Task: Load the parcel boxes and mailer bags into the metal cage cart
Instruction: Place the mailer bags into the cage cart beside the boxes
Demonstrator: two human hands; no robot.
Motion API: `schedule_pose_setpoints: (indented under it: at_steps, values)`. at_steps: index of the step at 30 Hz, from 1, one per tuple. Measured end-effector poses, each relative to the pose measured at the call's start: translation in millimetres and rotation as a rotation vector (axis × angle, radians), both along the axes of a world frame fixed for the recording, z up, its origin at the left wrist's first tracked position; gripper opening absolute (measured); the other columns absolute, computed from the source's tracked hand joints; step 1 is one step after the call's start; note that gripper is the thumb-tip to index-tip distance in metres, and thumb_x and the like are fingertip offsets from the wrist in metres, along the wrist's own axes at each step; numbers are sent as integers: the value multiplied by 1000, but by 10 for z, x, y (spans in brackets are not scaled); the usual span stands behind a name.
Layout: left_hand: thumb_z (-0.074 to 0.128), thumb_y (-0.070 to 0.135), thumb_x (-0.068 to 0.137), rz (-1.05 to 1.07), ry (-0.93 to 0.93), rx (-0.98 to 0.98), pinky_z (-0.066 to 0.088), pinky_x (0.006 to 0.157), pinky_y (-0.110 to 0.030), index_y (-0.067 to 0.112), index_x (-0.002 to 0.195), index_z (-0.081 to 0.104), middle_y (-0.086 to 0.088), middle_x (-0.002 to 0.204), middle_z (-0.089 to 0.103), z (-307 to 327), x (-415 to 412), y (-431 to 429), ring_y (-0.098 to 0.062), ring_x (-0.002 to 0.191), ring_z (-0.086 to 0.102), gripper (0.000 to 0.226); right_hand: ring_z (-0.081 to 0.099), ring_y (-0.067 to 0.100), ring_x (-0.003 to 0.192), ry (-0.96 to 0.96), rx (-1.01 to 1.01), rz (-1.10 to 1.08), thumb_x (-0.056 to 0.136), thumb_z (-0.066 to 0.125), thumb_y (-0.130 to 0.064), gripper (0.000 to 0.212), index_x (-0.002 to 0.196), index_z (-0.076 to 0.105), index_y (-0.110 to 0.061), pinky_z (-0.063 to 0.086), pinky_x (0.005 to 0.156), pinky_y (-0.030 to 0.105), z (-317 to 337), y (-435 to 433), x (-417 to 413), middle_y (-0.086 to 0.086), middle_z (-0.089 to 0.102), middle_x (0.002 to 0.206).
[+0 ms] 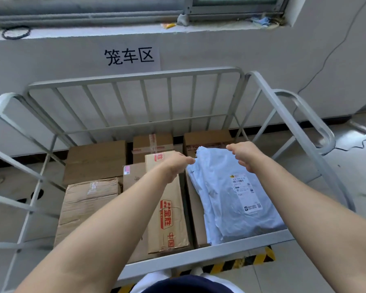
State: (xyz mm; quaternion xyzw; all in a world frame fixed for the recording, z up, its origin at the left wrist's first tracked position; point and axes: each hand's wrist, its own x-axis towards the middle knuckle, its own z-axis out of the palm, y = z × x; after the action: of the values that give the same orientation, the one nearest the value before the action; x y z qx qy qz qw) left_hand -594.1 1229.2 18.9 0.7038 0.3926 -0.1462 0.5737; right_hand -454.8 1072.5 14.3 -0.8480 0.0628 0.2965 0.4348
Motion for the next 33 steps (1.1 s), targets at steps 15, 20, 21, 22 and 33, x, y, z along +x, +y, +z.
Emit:
schedule_pose_setpoints:
  at_steps: [15, 20, 21, 22, 33]
  values:
    - [58, 30, 92, -95, 92, -56, 35, 59, -24, 16, 115, 50, -4, 98, 49, -292, 55, 87, -14, 75, 44, 28, 62, 27, 72, 56, -95, -66, 91, 59, -26, 42, 125, 54, -2, 50, 67, 33, -345, -239, -66, 15, 62, 87]
    - [58, 31, 93, -32, 84, -102, 36, 81, -30, 14, 103, 50, -3, 108, 48, -398, 186, -57, -19, 96, 46, 21, 49, 35, 128, 51, -143, -66, 93, 59, -24, 49, 133, 47, 1, 40, 105, 47, -402, -371, 154, 18, 53, 136]
    - [58, 32, 93, -17, 86, -115, 36, 83, -30, 13, 109, 51, -3, 109, 48, -398, 197, -100, -19, 98, 46, 26, 53, 34, 121, 59, -148, -52, 93, 59, -24, 51, 135, 45, 2, 44, 98, 42, -424, -410, 193, 18, 53, 134]
    - [58, 33, 93, -12, 92, -121, 35, 84, -30, 11, 119, 50, -1, 107, 50, -402, 206, -134, -18, 98, 47, 34, 54, 32, 115, 65, -154, -43, 93, 59, -24, 54, 137, 43, 2, 44, 91, 39, -452, -444, 222, 17, 52, 134]
    - [78, 68, 57, 107, 178, -174, 41, 97, -29, 17, 131, 48, 11, 126, 57, -1060, 588, -640, -13, 112, 55, 95, 50, 34, 123, 181, -223, 97, 90, 63, -31, 65, 140, 38, 3, 39, 83, 33, -1013, -923, 783, 16, 46, 141]
